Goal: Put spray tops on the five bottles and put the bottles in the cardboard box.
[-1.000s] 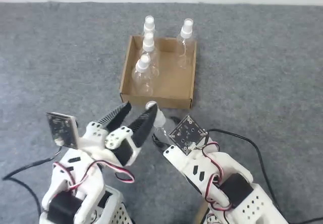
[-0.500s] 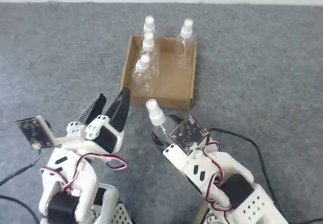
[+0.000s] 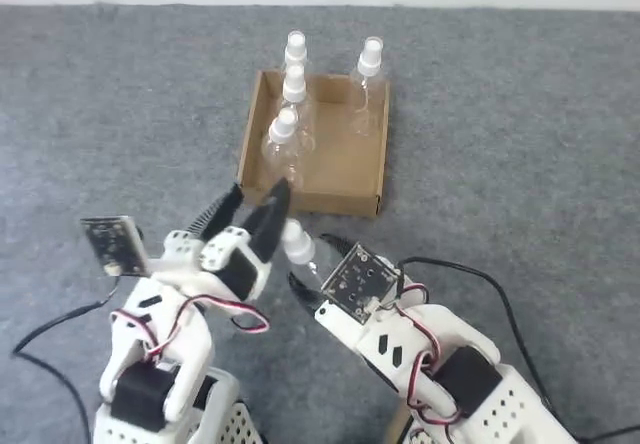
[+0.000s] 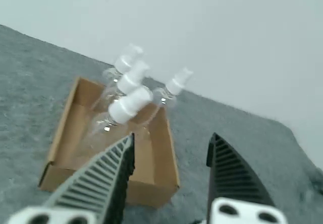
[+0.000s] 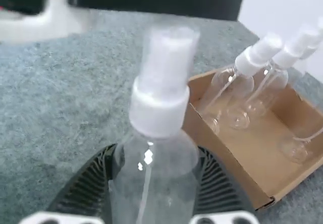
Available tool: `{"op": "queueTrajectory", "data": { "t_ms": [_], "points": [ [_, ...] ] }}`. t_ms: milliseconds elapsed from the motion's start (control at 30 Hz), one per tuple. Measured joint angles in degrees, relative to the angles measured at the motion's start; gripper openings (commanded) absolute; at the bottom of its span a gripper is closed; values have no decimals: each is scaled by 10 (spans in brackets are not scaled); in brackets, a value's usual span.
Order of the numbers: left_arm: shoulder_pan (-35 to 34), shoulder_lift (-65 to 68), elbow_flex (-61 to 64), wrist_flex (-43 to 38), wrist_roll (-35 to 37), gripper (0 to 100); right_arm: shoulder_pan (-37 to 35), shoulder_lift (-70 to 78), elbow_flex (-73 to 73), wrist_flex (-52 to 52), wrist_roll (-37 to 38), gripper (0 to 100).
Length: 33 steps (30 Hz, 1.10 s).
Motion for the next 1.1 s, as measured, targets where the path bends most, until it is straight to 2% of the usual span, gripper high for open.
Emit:
{"op": "queueTrajectory", "data": {
  "t_ms": [267, 500, 1100],
  "points": [
    [83, -1, 5, 50, -24, 218, 0, 4, -2, 0, 3, 13],
    [92, 0, 5, 59, -28, 219, -2, 7, -1, -2, 3, 13],
    [-67, 1, -44, 43, 15, 218, 10, 7, -2, -3, 3, 13]
  ]
}}
